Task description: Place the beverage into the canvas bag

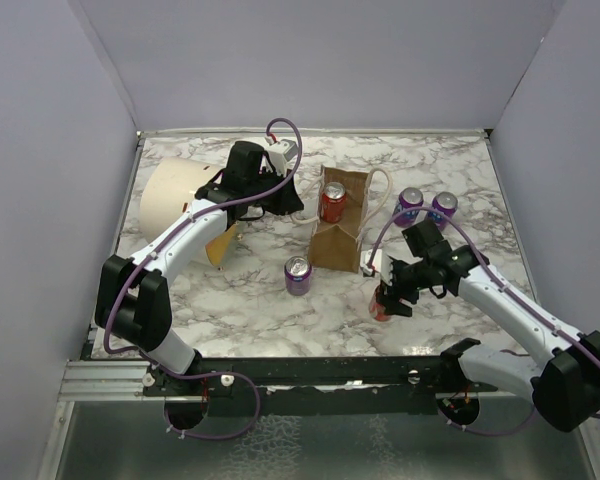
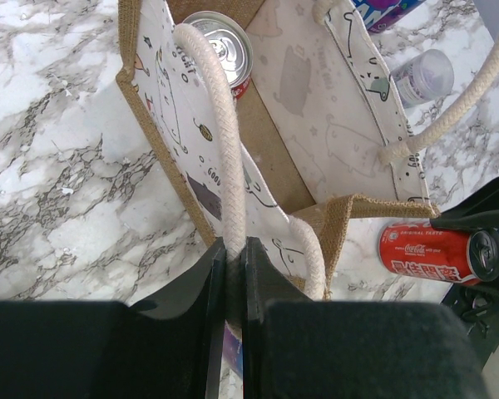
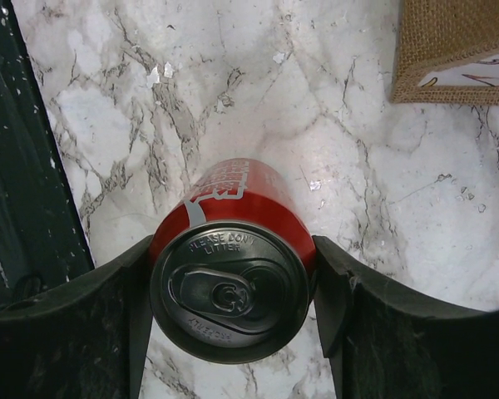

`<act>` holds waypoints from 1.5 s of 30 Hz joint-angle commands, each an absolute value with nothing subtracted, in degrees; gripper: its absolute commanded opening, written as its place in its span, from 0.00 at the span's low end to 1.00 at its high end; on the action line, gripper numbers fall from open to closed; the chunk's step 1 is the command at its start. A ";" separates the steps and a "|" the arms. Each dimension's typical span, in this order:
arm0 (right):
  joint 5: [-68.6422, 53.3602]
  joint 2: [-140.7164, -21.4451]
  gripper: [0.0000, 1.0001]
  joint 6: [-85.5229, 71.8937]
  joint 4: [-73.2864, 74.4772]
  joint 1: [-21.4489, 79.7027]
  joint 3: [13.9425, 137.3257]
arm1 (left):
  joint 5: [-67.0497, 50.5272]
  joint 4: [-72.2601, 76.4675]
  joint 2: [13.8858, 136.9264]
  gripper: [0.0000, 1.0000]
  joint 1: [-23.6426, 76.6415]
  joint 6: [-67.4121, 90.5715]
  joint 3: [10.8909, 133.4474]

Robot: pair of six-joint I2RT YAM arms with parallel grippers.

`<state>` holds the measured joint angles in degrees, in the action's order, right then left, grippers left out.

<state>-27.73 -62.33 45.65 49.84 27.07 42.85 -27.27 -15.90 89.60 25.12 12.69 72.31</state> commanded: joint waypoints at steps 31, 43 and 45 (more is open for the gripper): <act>-25.05 -77.38 0.33 22.97 32.68 27.40 86.11 | -30.19 -15.02 90.97 0.00 25.05 11.51 73.65; -15.31 -93.41 0.29 20.91 35.52 27.36 92.68 | -31.19 -14.66 90.45 0.00 25.22 12.30 73.13; -15.57 -94.59 0.29 20.73 36.34 27.42 92.68 | -31.28 -14.51 90.29 0.00 25.28 12.33 73.13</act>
